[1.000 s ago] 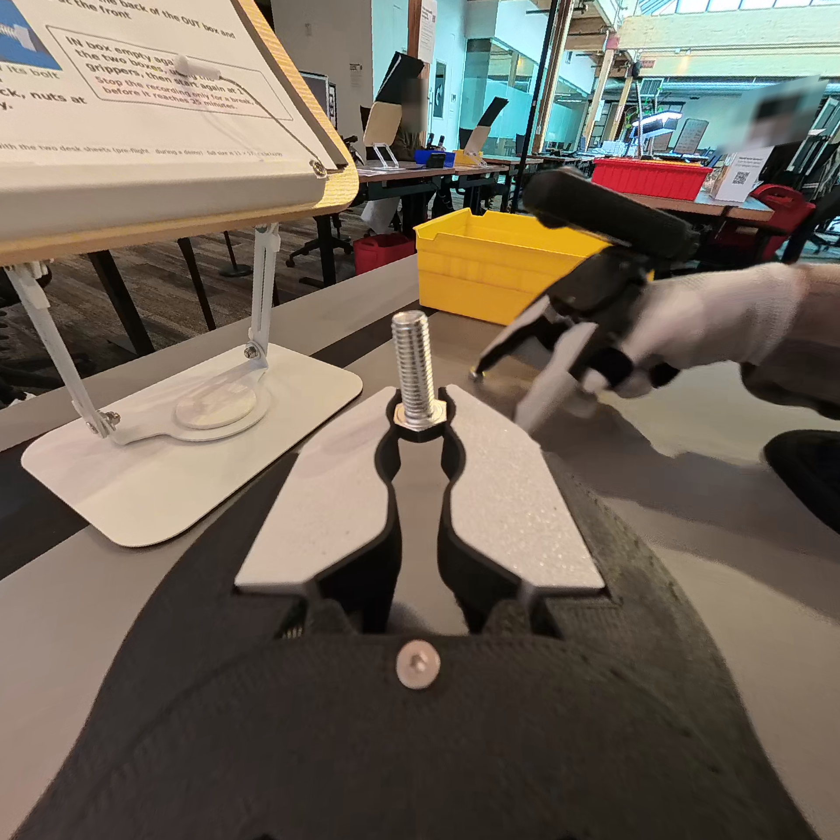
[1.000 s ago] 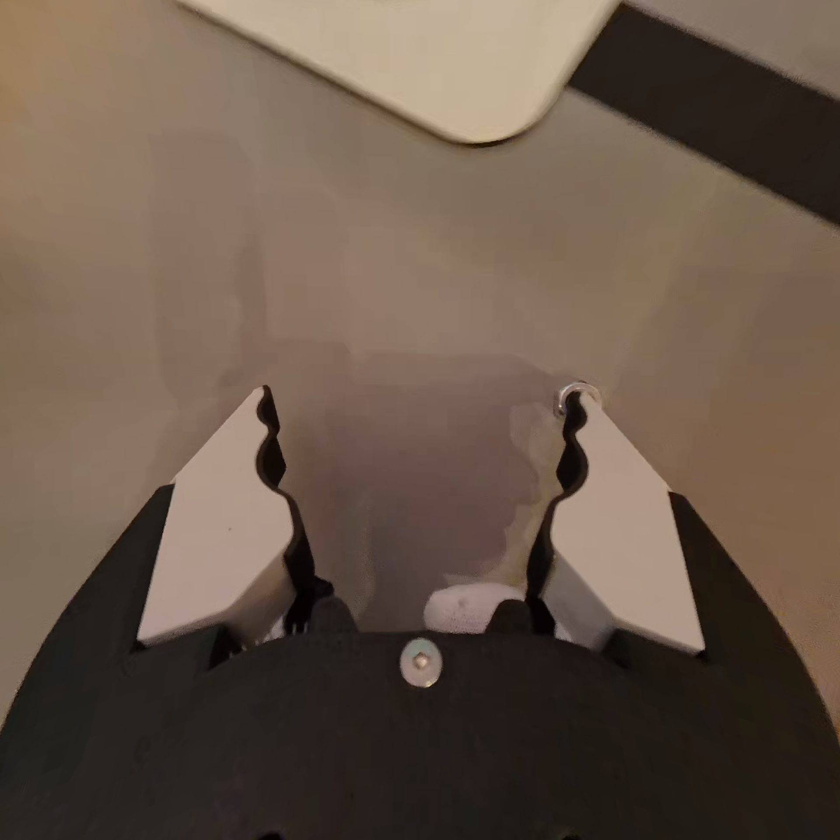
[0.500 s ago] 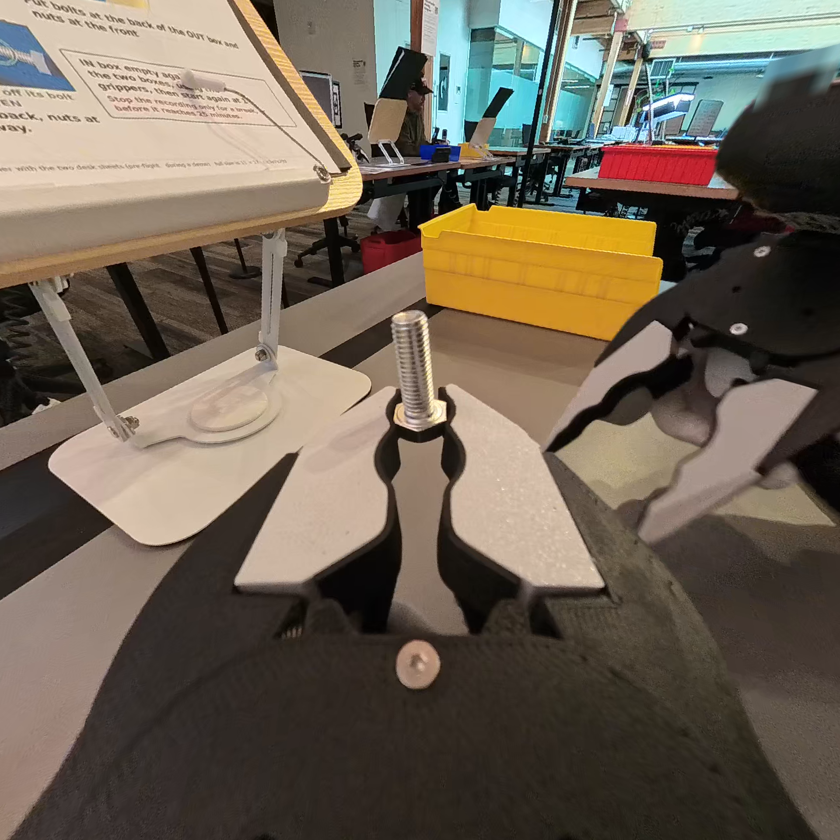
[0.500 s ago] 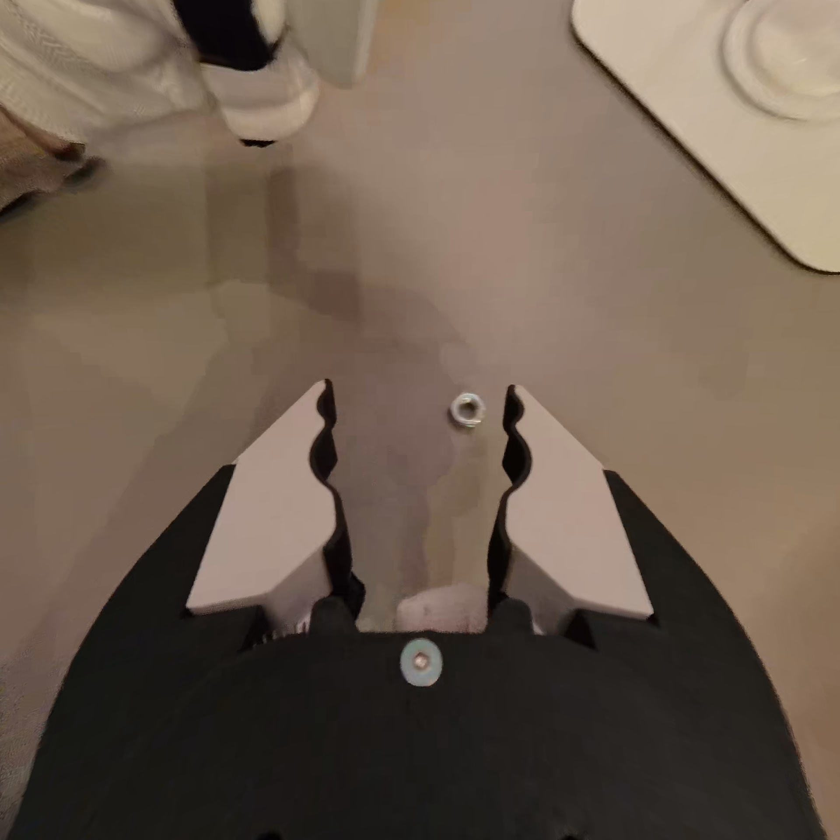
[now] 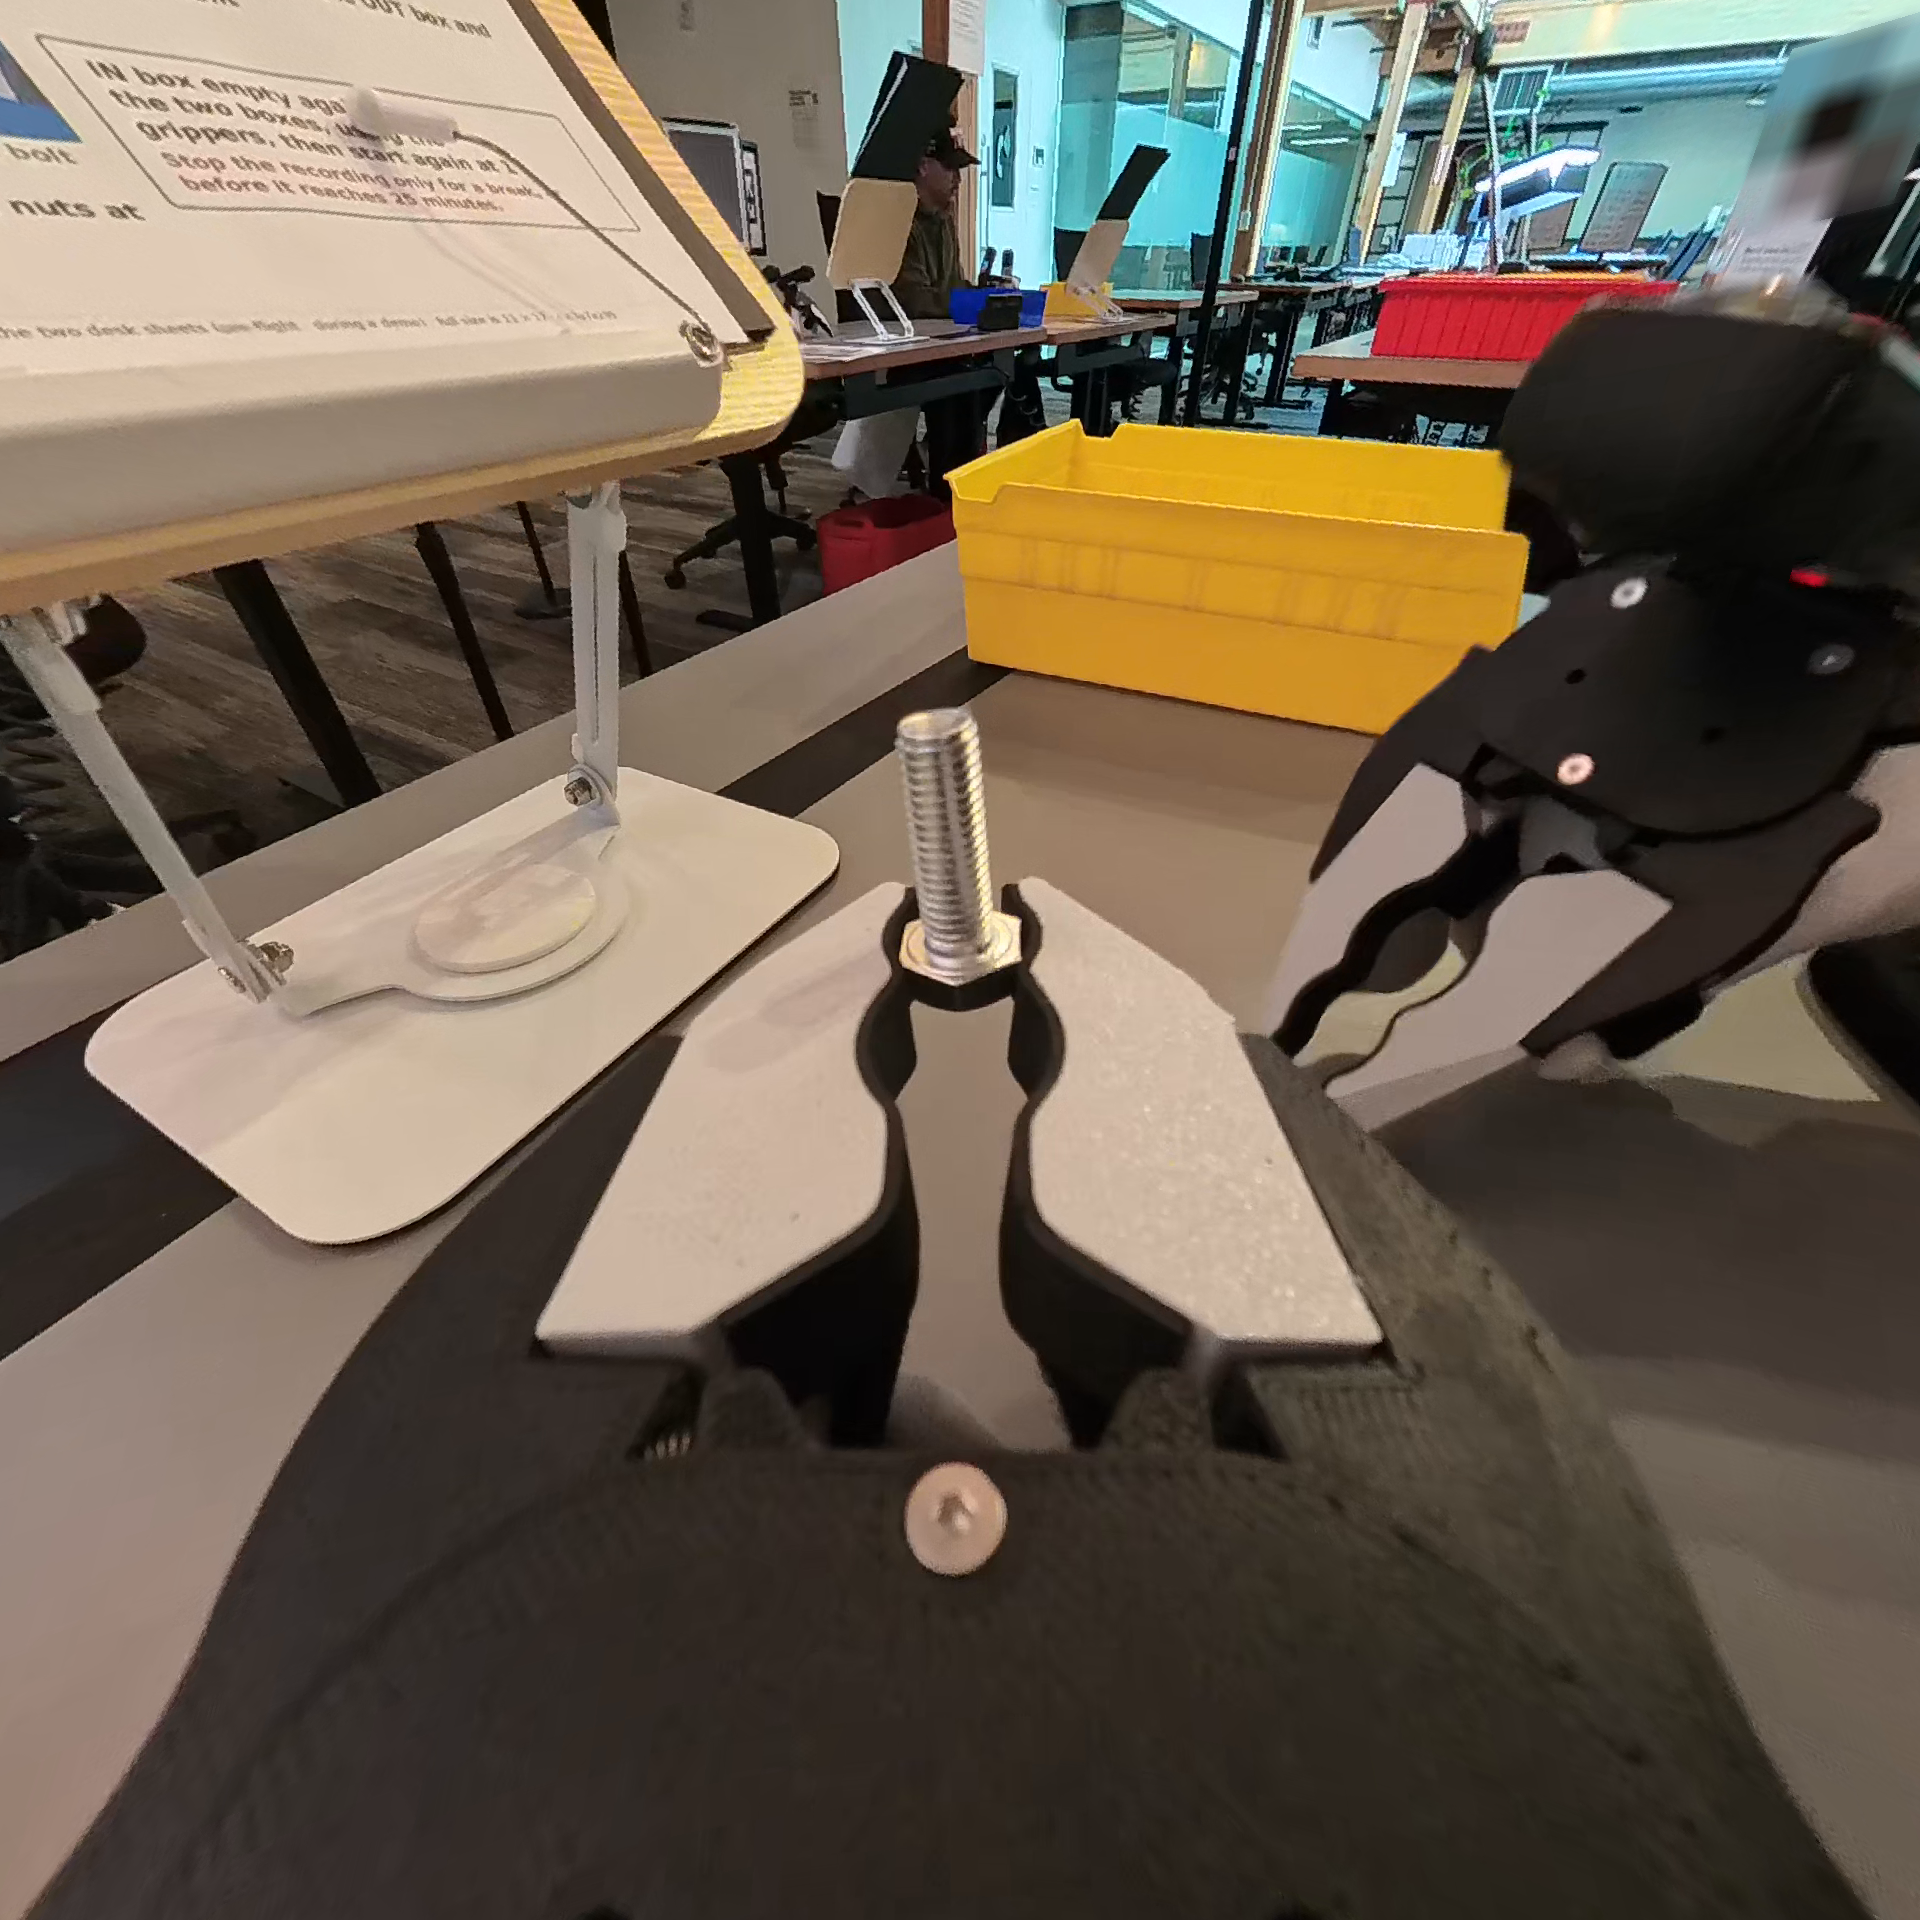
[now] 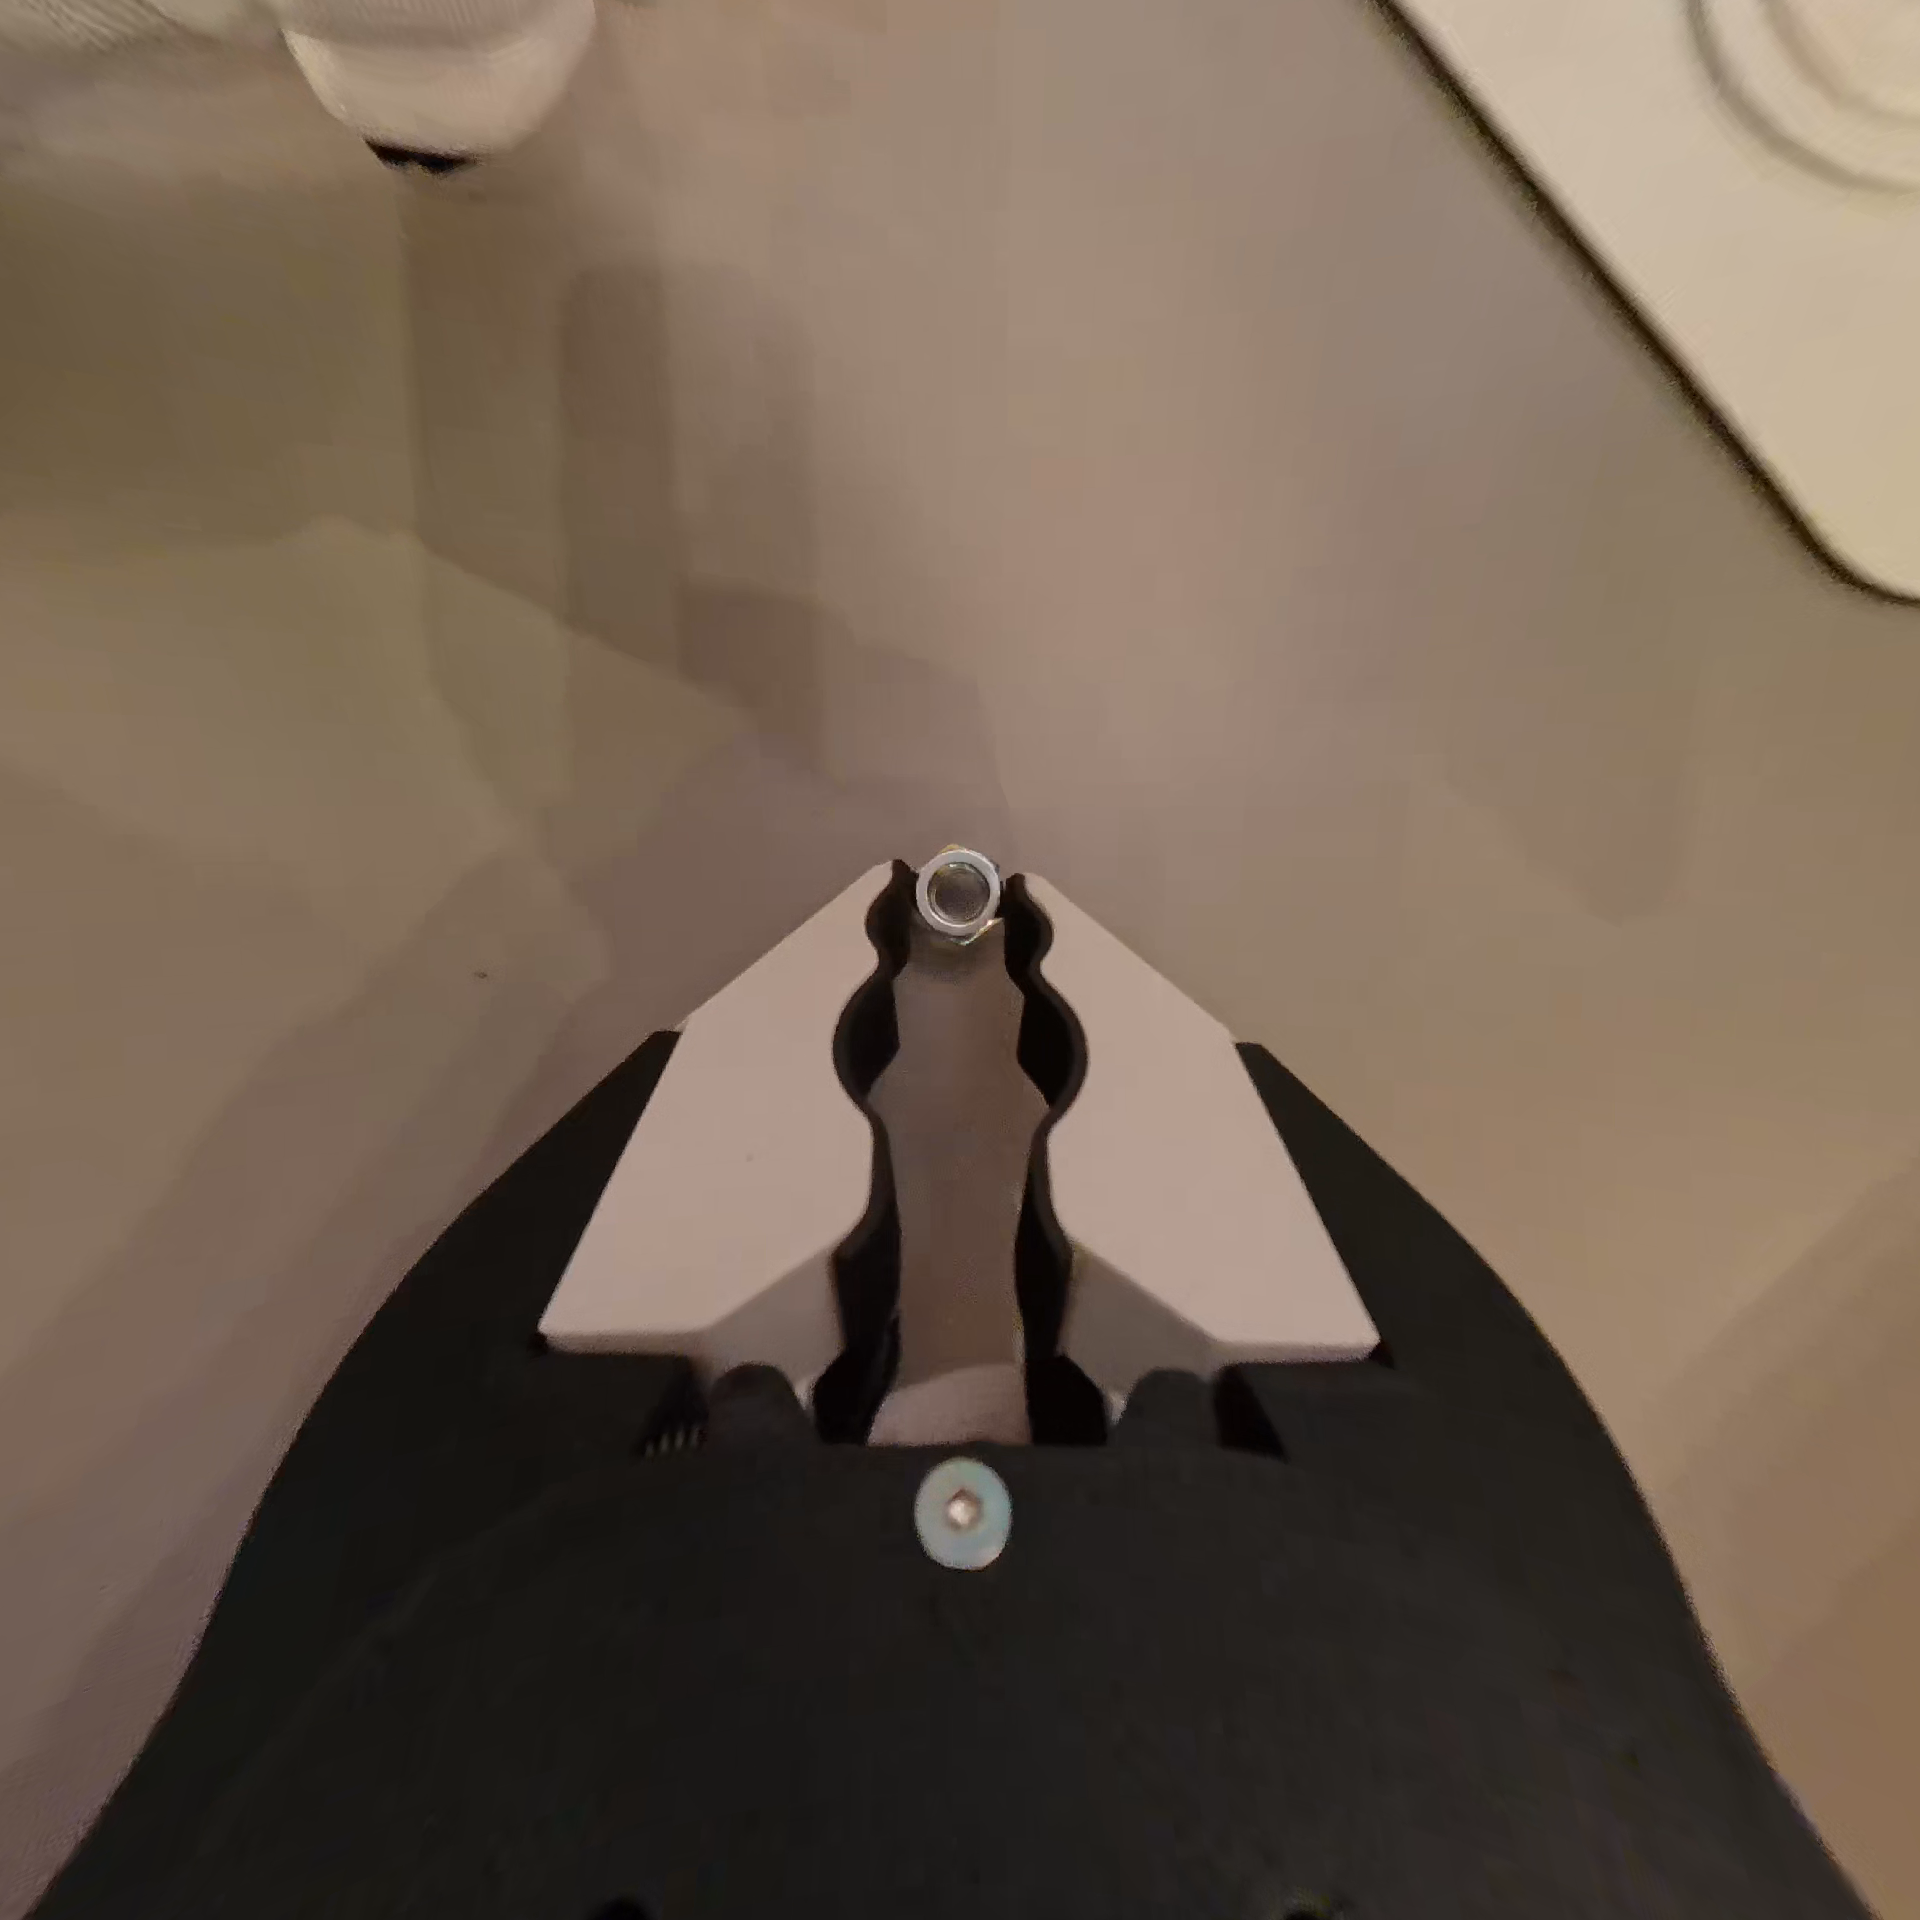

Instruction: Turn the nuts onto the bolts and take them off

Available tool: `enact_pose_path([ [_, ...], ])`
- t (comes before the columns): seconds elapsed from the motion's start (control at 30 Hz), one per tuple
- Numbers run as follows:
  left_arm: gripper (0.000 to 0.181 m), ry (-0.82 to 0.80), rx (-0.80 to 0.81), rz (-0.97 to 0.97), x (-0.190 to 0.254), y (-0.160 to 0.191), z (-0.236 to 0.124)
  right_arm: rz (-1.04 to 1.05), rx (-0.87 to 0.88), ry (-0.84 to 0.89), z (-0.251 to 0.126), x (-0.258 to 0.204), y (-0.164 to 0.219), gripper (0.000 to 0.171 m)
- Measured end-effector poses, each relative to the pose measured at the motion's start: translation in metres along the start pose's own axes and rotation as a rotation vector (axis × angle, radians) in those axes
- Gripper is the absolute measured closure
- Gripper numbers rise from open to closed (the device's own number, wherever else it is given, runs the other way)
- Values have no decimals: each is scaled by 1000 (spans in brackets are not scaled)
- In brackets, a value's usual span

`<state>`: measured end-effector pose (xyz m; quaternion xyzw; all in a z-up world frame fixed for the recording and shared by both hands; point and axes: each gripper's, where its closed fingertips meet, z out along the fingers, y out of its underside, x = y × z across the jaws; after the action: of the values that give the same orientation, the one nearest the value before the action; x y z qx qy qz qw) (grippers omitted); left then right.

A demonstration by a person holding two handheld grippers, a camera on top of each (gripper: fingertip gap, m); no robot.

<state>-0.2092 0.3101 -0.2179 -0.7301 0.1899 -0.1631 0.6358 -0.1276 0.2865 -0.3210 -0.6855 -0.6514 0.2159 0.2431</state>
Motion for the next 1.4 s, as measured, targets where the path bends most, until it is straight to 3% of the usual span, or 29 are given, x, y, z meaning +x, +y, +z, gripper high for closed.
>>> enact_pose_path([
  [0.03,167,-4,-1,11,0,0,0,-11,17,2,-5,1,-5,155],
  [0.3,167,20,6,102,17,0,6,-236,292,-58,-86,-5,-101,155],
  [0.47,168,46,-22,163,30,5,11,-417,283,-108,-96,-12,-130,155],
  [0.97,168,97,-46,223,45,10,13,-561,155,-273,-76,-21,-128,156],
  [1.4,168,183,-26,231,62,8,11,-798,82,-464,-85,-32,-117,155],
])
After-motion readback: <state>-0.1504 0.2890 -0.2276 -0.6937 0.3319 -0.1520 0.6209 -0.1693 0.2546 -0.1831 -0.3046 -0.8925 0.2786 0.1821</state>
